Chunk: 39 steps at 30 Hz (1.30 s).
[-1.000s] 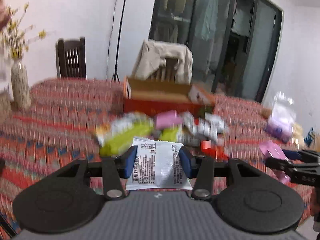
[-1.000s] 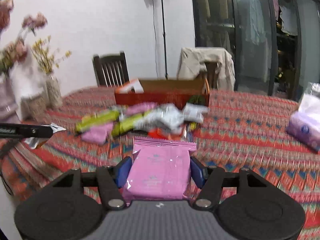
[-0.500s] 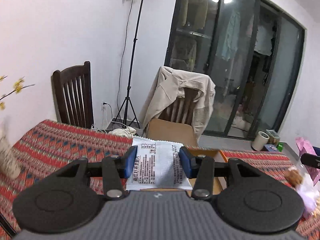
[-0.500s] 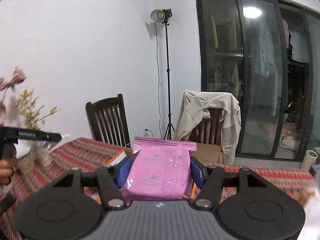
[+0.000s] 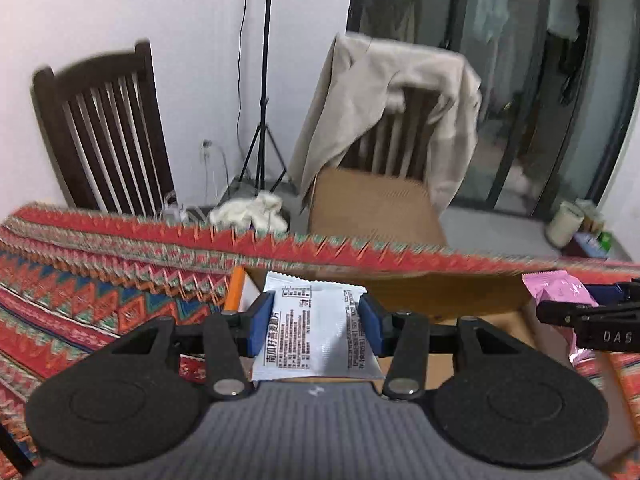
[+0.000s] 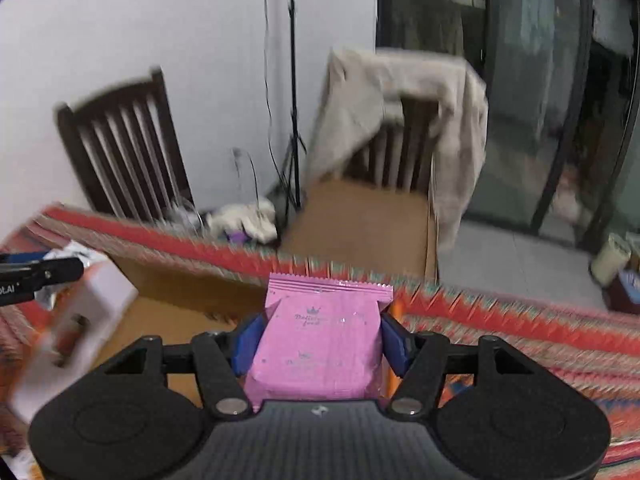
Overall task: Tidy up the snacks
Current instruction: 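Carry both packets into the cardboard box and open both tools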
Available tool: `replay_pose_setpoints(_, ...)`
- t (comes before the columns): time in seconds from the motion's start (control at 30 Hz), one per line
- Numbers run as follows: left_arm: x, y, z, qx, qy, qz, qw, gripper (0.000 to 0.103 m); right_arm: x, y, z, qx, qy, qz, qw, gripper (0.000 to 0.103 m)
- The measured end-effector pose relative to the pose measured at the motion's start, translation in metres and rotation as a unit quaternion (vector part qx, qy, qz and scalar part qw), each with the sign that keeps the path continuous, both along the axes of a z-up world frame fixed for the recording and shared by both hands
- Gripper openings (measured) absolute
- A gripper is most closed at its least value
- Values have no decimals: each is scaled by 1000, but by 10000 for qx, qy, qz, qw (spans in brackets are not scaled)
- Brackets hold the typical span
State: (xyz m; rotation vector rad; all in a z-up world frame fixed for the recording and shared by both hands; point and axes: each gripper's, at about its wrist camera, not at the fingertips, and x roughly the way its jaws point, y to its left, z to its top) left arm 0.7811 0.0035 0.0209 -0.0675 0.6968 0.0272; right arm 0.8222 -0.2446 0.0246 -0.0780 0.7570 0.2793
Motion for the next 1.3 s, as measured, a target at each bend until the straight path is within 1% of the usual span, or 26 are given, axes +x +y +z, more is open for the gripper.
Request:
replay_pose_setpoints(0.03,6,2,-6,32,59,21,10000,48,7,4,-14,-37,70,-47,10000,62)
replay_pose_setpoints(0.07,11,3,-13,91,119,44,9999,48,6,4,-27,-48,97,-85,9999,62)
replay_pose_setpoints(0.13,18,3,-24,232,249,128,9993,48,10,8,-43,-143,113,-81,9998,60)
replay_pose_setpoints(0.17,19,4,-27,159,303,90,9994,49,8,12,-42,-214,69,-90,9997,60)
replay_pose_setpoints(0.2,20,5,-27,85,294,6,9995,49,6,13,-40,-185,-36,-139,9997,61)
replay_pose_setpoints(0.23,19,6,-28,12,264,-51,9996,51,4,11,-40,-174,-43,-225,9996,65)
replay_pose_setpoints(0.27,20,8,-29,-60,247,-63,9997,52,2,11,-40,-118,-44,-285,9995,66)
replay_pose_setpoints(0.3,20,9,-30,-104,247,-53,9996,53,1,11,-41,-103,-45,-323,9994,70)
replay_pose_setpoints(0.37,21,8,-29,-119,270,-120,9995,62,-3,12,-42,-190,-79,-276,9994,76)
replay_pose_setpoints(0.43,24,4,-29,-81,241,-247,9994,64,-6,15,-42,-312,-111,-295,9990,78)
replay_pose_setpoints(0.53,20,0,-24,-10,142,-313,9994,65,-9,10,-41,-288,-1,-419,9987,79)
replay_pose_setpoints(0.57,18,-1,-21,5,90,-292,9995,70,-11,9,-41,-298,35,-462,9985,80)
replay_pose_setpoints(0.63,11,-2,-9,67,9,-229,9997,72,-15,8,-38,-313,89,-471,9984,82)
replay_pose_setpoints(0.67,4,-2,0,28,-28,-241,9997,74,-19,7,-33,-280,71,-450,9986,82)
replay_pose_setpoints(0.73,-15,1,25,-92,-121,-302,9994,76,-30,3,-15,-175,14,-341,9993,82)
replay_pose_setpoints(0.77,-25,2,39,-110,-194,-345,9992,80,-37,0,-3,-138,-18,-292,9995,82)
replay_pose_setpoints(0.83,-48,3,68,-76,-348,-353,9987,84,-56,-3,27,-131,-163,-185,9996,83)
replay_pose_setpoints(0.93,-86,2,108,58,-407,-387,9984,87,-93,-9,73,-254,-384,-143,9988,91)
replay_pose_setpoints(1.0,-113,1,130,84,-447,-465,9979,88,-117,-14,98,-263,-460,-140,9985,91)
replay_pose_setpoints(1.03,-130,1,142,117,-480,-494,9976,91,-130,-17,110,-236,-486,-130,9985,91)
replay_pose_setpoints(1.07,-145,1,151,142,-507,-502,9973,97,-148,-21,124,-173,-531,-100,9984,91)
replay_pose_setpoints(1.13,-181,1,172,224,-617,-511,9965,102,-178,-30,146,41,-638,-59,9979,93)
replay_pose_setpoints(1.2,-224,2,193,337,-770,-486,9953,102,-217,-42,170,376,-702,-71,9968,101)
replay_pose_setpoints(1.3,-285,5,216,426,-1011,-502,9927,103,-273,-55,195,565,-721,-127,9957,101)
